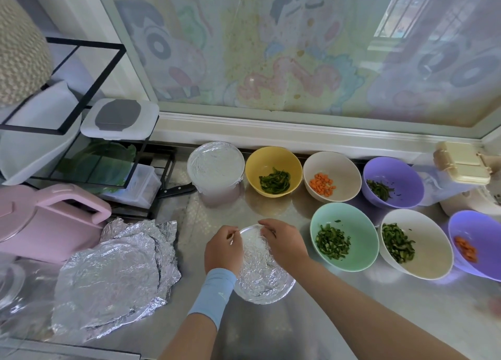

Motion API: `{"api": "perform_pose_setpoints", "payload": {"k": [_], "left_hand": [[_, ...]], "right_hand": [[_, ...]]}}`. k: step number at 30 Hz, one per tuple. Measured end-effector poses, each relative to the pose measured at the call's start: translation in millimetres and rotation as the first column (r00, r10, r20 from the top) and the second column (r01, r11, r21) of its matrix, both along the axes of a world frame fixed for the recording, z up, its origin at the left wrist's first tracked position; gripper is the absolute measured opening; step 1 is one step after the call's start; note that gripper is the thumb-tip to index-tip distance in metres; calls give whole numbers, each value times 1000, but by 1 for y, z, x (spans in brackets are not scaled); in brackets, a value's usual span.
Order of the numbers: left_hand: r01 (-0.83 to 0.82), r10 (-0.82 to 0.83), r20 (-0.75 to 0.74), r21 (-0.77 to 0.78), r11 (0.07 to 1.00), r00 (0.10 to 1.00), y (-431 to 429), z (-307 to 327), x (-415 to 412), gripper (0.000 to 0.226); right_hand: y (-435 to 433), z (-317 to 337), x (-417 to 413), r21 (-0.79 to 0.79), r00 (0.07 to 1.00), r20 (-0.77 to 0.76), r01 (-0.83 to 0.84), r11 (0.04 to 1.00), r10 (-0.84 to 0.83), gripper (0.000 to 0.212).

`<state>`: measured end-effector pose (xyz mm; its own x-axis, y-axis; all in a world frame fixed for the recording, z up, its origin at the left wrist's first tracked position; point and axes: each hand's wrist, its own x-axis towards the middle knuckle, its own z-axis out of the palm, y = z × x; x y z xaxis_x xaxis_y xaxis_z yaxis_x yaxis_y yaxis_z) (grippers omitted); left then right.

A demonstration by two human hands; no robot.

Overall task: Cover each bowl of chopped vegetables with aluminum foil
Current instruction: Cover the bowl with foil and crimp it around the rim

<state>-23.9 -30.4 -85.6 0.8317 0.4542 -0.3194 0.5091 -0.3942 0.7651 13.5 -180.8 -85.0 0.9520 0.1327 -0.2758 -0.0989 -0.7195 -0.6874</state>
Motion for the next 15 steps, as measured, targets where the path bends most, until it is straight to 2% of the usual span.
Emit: {"api": "perform_pose_setpoints", "payload": {"k": [3,5,10,13,15], "left_hand": [[158,-157,22,-67,985,987,-1,1,9,41],[182,-183,-2,-120,976,983,-4,2,11,46],[126,-124,27,-119,985,992,-6,-4,14,12],[137,-136,11,-105,985,991,-6,-5,16,13],[202,-202,-11,-13,979,979,-5,-2,18,14]], "right_hand": [[0,-2,-1,7,999,18,40,999,-40,26],[1,-4,0,5,998,10,55,998,-55,24],[2,-7,2,-18,998,-11,56,998,-56,22],[2,-7,3,-16,998,-10,57,998,-57,22],[2,-8,4,-19,999,-12,46,999,-46,22]]}}
